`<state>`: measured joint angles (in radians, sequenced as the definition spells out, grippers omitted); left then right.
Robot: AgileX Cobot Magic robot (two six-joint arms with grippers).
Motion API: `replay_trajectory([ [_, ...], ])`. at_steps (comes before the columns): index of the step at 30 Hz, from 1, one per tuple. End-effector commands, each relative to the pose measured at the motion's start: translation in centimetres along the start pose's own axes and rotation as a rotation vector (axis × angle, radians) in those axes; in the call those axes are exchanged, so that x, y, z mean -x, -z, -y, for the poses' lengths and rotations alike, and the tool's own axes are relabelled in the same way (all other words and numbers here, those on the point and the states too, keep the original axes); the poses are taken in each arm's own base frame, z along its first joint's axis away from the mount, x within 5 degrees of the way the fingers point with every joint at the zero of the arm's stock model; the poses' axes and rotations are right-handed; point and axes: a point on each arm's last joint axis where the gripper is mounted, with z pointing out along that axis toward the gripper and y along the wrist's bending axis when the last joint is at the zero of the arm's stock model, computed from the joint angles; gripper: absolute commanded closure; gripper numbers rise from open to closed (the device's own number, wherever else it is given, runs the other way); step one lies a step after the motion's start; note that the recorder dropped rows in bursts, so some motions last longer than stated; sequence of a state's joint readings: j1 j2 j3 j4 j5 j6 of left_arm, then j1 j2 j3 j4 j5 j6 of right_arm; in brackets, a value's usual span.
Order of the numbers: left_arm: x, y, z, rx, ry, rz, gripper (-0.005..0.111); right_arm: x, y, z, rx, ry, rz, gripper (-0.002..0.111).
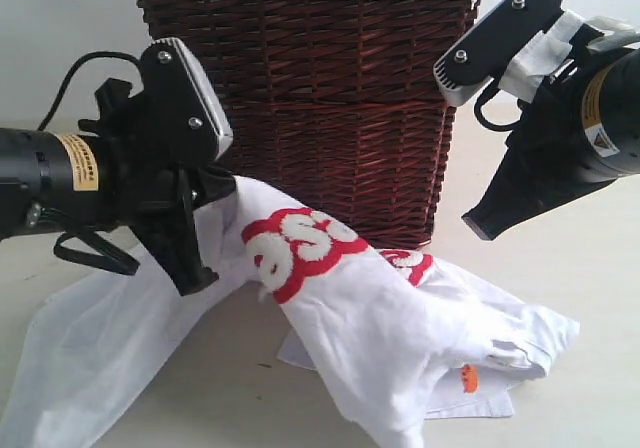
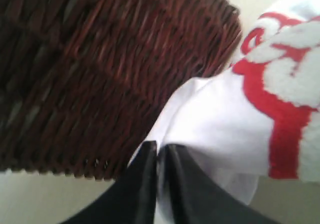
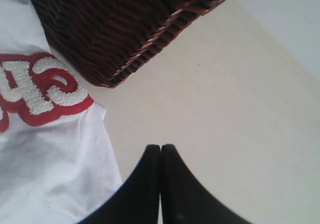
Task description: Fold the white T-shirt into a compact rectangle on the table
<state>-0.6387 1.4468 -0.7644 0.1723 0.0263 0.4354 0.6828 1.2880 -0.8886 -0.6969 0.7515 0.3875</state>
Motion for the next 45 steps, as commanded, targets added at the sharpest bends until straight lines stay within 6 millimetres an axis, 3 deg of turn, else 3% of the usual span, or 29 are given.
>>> replay_trajectory([
  [1, -5.1, -3.9, -1.1, 0.007, 0.299, -0.181, 0.051, 0.2, 0.3, 0.3, -0.008, -0.002, 0.011, 0.108],
  [3, -7.4, -5.3, -1.3, 0.018, 0.449, -0.254, 0.039, 0.2, 0.3, 0.3, -0.008, -0.002, 0.011, 0.108],
  [6, -8.0, -5.8, -1.1, 0.008, 0.471, -0.29, 0.041, 0.2, 0.3, 0.3, -0.008, -0.002, 0.011, 0.108],
  [10, -4.7, -3.4, -2.1, 0.046, 0.444, -0.166, 0.045, 0.2, 0.3, 0.3, -0.008, -0.002, 0.011, 0.108],
  [13, -2.2, -0.3, -3.1, 0.094, 0.465, -0.044, 0.045, 0.1, 0.3, 0.2, 0.0, -0.012, 0.005, 0.108],
  [14, -1.4, 1.3, -3.5, 0.111, 0.543, -0.003, 0.045, 0.1, 0.3, 0.2, 0.0, -0.014, 0.001, 0.108],
  [16, -0.7, 3.1, -2.8, 0.089, 0.668, -0.025, 0.045, 0.0, 0.3, 0.2, -0.003, -0.014, -0.006, 0.108],
  [18, -0.6, 3.2, -1.1, 0.028, 0.679, -0.124, 0.045, 0.0, 0.3, 0.2, 0.001, -0.019, -0.01, 0.108],
  [24, -1.5, 2.1, 5.9, -0.239, 0.551, -0.521, 0.045, 0.0, 0.3, 0.2, 0.001, -0.019, -0.01, 0.108],
  [29, -1.1, 0.3, 9.7, -0.376, 0.549, -0.493, 0.045, 0.0, 0.3, 0.2, 0.002, -0.02, -0.01, 0.108],
  [38, -2.1, -4.8, 11.2, -0.306, 0.648, -0.394, 0.045, 0.0, 0.3, 0.2, 0.003, -0.02, -0.009, 0.108],
  [45, 0.1, -5.2, 11.9, -0.315, 0.624, -0.295, 0.046, 0.1, 0.3, 0.2, 0.004, -0.018, 0.002, 0.108],
])
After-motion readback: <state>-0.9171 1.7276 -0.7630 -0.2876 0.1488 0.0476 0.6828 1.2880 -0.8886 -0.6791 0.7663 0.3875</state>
